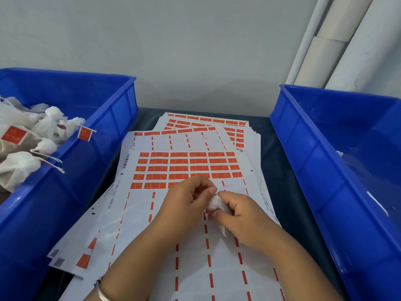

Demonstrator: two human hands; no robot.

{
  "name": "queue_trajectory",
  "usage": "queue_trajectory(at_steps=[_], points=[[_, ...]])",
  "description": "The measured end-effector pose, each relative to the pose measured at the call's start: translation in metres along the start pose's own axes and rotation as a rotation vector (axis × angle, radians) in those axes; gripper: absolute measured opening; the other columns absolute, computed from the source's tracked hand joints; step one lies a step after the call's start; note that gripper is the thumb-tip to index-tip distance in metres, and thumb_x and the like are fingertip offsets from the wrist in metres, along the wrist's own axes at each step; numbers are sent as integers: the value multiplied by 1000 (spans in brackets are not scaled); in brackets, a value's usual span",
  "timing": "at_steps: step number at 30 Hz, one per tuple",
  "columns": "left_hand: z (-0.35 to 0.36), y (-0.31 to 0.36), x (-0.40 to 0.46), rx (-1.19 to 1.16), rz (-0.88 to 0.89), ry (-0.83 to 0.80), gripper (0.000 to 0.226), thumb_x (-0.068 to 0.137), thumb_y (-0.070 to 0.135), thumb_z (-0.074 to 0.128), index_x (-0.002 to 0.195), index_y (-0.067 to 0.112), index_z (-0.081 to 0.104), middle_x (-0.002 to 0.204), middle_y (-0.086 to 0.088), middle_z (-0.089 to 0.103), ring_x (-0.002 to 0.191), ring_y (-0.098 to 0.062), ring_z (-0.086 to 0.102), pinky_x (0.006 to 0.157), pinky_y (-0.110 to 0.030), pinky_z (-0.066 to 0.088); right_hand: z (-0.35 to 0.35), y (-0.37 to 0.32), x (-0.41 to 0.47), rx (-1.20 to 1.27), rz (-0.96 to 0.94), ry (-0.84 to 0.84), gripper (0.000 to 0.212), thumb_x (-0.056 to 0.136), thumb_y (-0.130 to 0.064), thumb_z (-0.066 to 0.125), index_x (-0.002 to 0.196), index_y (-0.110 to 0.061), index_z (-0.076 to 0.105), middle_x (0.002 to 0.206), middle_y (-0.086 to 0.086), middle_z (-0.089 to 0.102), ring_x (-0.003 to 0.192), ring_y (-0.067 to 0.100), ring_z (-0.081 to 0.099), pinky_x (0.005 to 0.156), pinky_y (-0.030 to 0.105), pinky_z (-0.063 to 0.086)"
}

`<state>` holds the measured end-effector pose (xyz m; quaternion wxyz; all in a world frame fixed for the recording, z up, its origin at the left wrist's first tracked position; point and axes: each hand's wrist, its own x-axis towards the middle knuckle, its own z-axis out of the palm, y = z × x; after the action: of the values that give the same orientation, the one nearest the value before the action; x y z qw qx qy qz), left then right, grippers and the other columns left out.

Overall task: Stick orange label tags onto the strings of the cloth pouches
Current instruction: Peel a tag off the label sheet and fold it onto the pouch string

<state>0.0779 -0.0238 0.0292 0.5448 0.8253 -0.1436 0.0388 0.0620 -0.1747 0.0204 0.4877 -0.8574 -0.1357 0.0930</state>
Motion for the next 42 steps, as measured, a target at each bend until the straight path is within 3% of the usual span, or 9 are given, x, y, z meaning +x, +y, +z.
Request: queue_trajectory(at_steps=[6,11,14,18,21,26,32,42], points=[[1,0,2,-36,-78,29,19,90,25,55,76,37,56,75,17,59,74,12,53,55,1,38,5,-2,-1,-57,-47,161,11,91,-36,56,84,-44,53,83,-22,60,86,-9,56,60,4,47],[2,-2,5,-95,-182,73,18,88,25,58,73,34,60,74,16,61,72,-5,58,53,0,40,6,-5,0,7,-39,264,34,89,-33,59,91,-59,37,102,-13,62,89,4,62,60,7,46],[2,-3,5,-171,-243,78,18,88,24,60,71,30,64,68,15,64,72,-6,61,57,-8,44,6,-7,-1,38,-68,291,42,88,-30,61,90,-64,37,102,-16,62,88,-2,60,60,1,44],[1,-3,6,-261,-325,78,20,87,20,60,69,25,67,68,10,65,76,-14,63,66,-20,49,8,-7,-1,38,-130,314,27,88,-26,62,88,-50,51,90,-27,58,91,-15,52,64,-1,41],[2,-3,7,-238,-359,73,19,88,22,58,70,25,66,65,10,63,71,-13,60,60,-17,45,8,-5,0,72,-137,357,14,87,-31,63,86,-43,55,85,-23,61,90,-10,55,66,0,43],[3,-4,7,-192,-374,58,20,89,24,56,71,26,64,65,9,62,67,-12,58,56,-14,43,7,-3,1,105,-111,360,9,88,-34,61,85,-42,57,87,-26,63,88,-6,58,66,2,45],[2,-5,7,-125,-344,16,21,90,24,56,70,29,61,60,15,59,62,-7,57,48,-6,38,7,-2,3,176,-63,360,2,87,-38,59,85,-39,60,85,-30,64,86,-11,59,63,1,44],[4,-3,6,-108,-306,73,17,86,30,61,69,30,62,64,15,62,67,-5,58,48,-7,41,5,0,4,240,16,448,14,89,-29,60,78,-30,67,85,-28,66,88,-11,58,59,-1,43]])
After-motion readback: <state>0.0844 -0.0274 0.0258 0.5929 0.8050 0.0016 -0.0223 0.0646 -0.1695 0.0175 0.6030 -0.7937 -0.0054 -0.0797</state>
